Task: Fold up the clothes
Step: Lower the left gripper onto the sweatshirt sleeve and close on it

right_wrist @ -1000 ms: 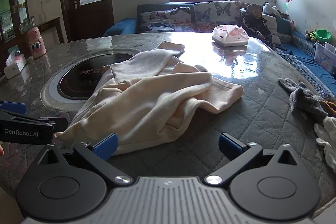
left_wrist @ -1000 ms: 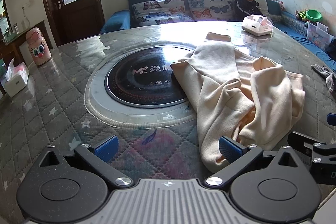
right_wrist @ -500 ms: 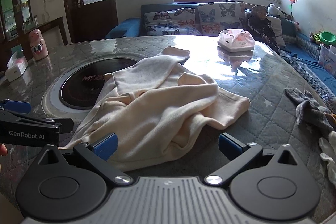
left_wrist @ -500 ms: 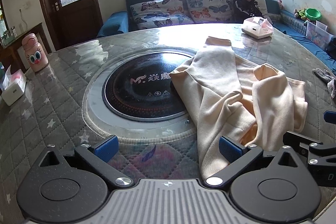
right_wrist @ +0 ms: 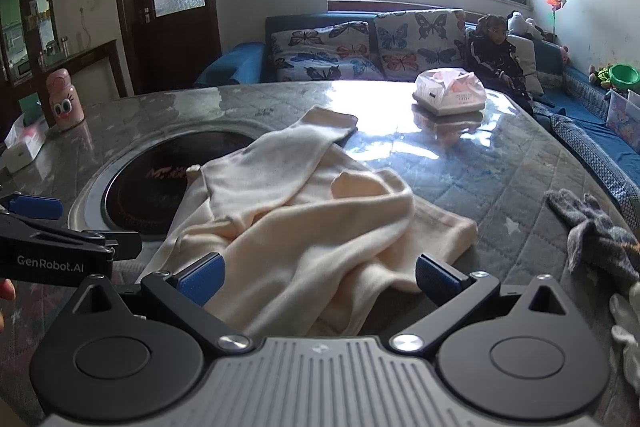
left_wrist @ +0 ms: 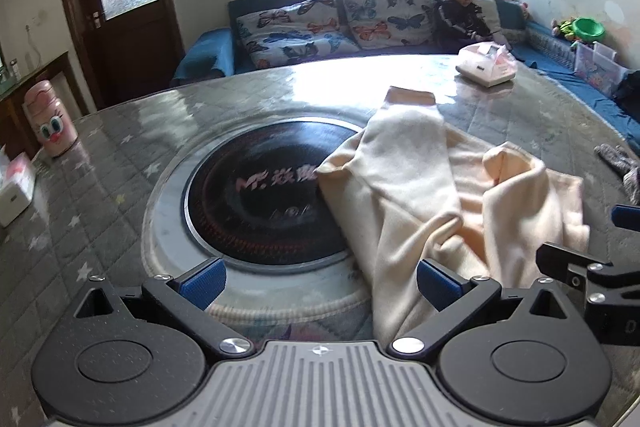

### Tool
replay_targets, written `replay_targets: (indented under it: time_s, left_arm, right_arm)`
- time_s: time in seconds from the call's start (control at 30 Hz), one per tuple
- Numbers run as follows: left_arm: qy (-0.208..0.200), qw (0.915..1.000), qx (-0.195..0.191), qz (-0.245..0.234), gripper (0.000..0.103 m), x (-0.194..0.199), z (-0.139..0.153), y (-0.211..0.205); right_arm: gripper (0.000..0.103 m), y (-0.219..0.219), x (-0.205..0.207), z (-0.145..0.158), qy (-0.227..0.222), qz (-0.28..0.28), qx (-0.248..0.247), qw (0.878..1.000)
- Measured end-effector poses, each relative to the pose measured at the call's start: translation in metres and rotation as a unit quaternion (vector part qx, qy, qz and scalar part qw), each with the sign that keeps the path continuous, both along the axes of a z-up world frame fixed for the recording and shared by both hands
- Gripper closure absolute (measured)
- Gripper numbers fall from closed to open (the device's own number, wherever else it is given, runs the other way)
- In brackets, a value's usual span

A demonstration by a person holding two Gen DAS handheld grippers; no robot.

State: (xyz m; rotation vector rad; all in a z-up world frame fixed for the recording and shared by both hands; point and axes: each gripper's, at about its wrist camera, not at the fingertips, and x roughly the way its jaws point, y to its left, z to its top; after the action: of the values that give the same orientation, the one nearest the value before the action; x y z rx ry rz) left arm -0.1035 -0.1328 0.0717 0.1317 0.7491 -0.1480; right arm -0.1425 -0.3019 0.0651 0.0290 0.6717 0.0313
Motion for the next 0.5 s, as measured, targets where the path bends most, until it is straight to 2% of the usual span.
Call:
replay_targets:
  time_s: [0.27,0.43,0.5]
  left_arm:
    - [-0.01,0.9992,-0.009,-0.036,0.0,0.03,0.007,-0.016]
    - [-0.007,0.9976,-0.015,-0.068,0.0,0.05,0.004,-0.032]
    - [-0.004,0.9965,-0.019,-0.081,0.001,0.059,0.002,-0.039]
  right_arm:
    - [0.013,-0.028,0.034,-0.004,0.015,-0.019,0.023,0.999]
    - [0.023,-0.045,0.056,-0.014,0.03,-0.033,0.044,0.998]
    - [0.03,-0.05,0.063,-0.018,0.035,-0.042,0.054,0.997]
